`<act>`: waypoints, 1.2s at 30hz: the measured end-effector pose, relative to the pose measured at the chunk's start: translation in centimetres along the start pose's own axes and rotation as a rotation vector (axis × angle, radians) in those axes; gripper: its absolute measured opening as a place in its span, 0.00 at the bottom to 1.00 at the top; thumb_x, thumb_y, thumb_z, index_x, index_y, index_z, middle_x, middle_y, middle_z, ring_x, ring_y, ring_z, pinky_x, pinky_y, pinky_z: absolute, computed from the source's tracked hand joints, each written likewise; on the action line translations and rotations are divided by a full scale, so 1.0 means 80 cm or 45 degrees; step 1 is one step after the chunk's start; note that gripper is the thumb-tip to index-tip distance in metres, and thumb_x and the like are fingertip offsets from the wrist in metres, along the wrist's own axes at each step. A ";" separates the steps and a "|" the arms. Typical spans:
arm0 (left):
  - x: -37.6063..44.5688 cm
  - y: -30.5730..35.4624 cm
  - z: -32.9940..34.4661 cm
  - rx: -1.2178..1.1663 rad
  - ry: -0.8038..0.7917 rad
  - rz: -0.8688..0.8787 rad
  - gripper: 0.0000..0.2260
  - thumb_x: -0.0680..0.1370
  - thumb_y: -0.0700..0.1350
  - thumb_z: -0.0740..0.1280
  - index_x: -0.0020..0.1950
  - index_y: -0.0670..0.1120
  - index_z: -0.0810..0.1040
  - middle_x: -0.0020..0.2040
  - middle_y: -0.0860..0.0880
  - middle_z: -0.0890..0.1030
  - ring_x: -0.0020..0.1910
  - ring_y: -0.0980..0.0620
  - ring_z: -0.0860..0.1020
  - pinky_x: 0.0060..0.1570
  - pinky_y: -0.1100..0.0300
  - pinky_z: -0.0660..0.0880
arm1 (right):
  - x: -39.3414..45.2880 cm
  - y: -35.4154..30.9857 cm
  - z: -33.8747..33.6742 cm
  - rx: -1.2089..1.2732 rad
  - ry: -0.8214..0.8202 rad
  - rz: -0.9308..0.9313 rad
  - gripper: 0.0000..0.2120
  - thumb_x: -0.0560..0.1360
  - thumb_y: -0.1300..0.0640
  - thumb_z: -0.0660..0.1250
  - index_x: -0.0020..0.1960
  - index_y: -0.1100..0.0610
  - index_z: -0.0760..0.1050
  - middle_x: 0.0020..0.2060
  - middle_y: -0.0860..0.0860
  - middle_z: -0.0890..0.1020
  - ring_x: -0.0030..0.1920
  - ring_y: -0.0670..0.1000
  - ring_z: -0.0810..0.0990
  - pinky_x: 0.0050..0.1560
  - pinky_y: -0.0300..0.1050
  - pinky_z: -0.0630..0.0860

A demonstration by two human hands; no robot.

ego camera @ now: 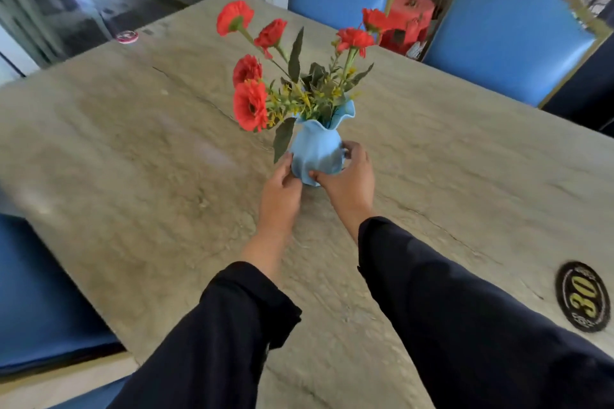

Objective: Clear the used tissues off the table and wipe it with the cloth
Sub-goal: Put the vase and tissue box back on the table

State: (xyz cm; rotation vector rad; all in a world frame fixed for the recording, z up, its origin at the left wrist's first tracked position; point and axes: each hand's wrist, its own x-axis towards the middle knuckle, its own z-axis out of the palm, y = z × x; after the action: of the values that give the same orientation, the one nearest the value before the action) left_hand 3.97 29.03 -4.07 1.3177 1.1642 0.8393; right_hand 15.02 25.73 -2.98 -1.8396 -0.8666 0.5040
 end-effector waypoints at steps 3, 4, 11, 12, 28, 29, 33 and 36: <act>0.023 -0.001 -0.003 0.032 0.024 0.025 0.22 0.77 0.40 0.62 0.71 0.50 0.70 0.67 0.51 0.75 0.66 0.53 0.73 0.67 0.54 0.69 | 0.017 -0.001 0.017 0.011 0.004 -0.017 0.36 0.62 0.55 0.79 0.66 0.56 0.68 0.61 0.50 0.74 0.58 0.46 0.72 0.46 0.27 0.62; 0.029 0.000 -0.005 0.050 0.027 0.035 0.23 0.77 0.39 0.62 0.72 0.50 0.69 0.67 0.51 0.75 0.65 0.53 0.73 0.67 0.54 0.69 | 0.022 -0.001 0.022 0.020 0.008 -0.025 0.36 0.62 0.56 0.79 0.66 0.56 0.68 0.60 0.50 0.73 0.58 0.46 0.72 0.47 0.28 0.63; 0.060 -0.012 -0.023 0.963 0.175 0.179 0.27 0.79 0.48 0.60 0.77 0.47 0.56 0.77 0.49 0.57 0.77 0.49 0.53 0.73 0.46 0.46 | 0.045 0.009 0.042 0.033 -0.061 -0.104 0.35 0.65 0.57 0.78 0.69 0.52 0.66 0.61 0.50 0.70 0.56 0.53 0.76 0.52 0.43 0.74; 0.065 -0.022 -0.027 1.129 0.189 0.167 0.28 0.80 0.51 0.58 0.77 0.46 0.53 0.79 0.49 0.53 0.78 0.50 0.48 0.73 0.43 0.41 | 0.049 0.011 0.045 0.030 -0.061 -0.112 0.35 0.65 0.56 0.77 0.68 0.51 0.66 0.61 0.49 0.71 0.55 0.54 0.77 0.52 0.46 0.76; 0.069 -0.053 -0.019 1.544 0.334 0.206 0.31 0.78 0.57 0.44 0.78 0.44 0.48 0.79 0.49 0.47 0.78 0.51 0.43 0.74 0.42 0.41 | 0.123 -0.029 0.135 0.150 -0.092 -0.093 0.30 0.70 0.62 0.73 0.69 0.53 0.66 0.62 0.52 0.71 0.59 0.51 0.73 0.54 0.39 0.69; 0.069 -0.053 -0.019 1.554 0.340 0.208 0.31 0.78 0.57 0.43 0.78 0.44 0.48 0.79 0.49 0.47 0.78 0.51 0.44 0.74 0.42 0.41 | 0.126 -0.031 0.139 0.150 -0.094 -0.095 0.30 0.70 0.62 0.72 0.69 0.54 0.66 0.62 0.53 0.70 0.59 0.51 0.73 0.54 0.38 0.69; 0.070 -0.052 -0.020 1.563 0.323 0.193 0.32 0.77 0.57 0.39 0.78 0.44 0.47 0.79 0.48 0.46 0.78 0.51 0.44 0.74 0.42 0.40 | 0.134 -0.038 0.151 0.145 -0.104 -0.100 0.29 0.72 0.63 0.70 0.70 0.54 0.65 0.62 0.53 0.69 0.58 0.50 0.72 0.50 0.33 0.66; 0.069 -0.051 -0.020 1.571 0.314 0.198 0.32 0.76 0.57 0.38 0.78 0.43 0.47 0.79 0.48 0.47 0.78 0.50 0.44 0.74 0.41 0.41 | 0.137 -0.040 0.155 0.141 -0.113 -0.099 0.30 0.72 0.63 0.70 0.70 0.54 0.65 0.63 0.53 0.69 0.56 0.47 0.71 0.47 0.29 0.63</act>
State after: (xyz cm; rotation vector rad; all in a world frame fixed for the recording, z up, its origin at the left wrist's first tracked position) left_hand 3.24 34.22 -8.73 2.3471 1.9154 0.3274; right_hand 12.80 42.32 -4.77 -1.6870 -0.9475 0.5768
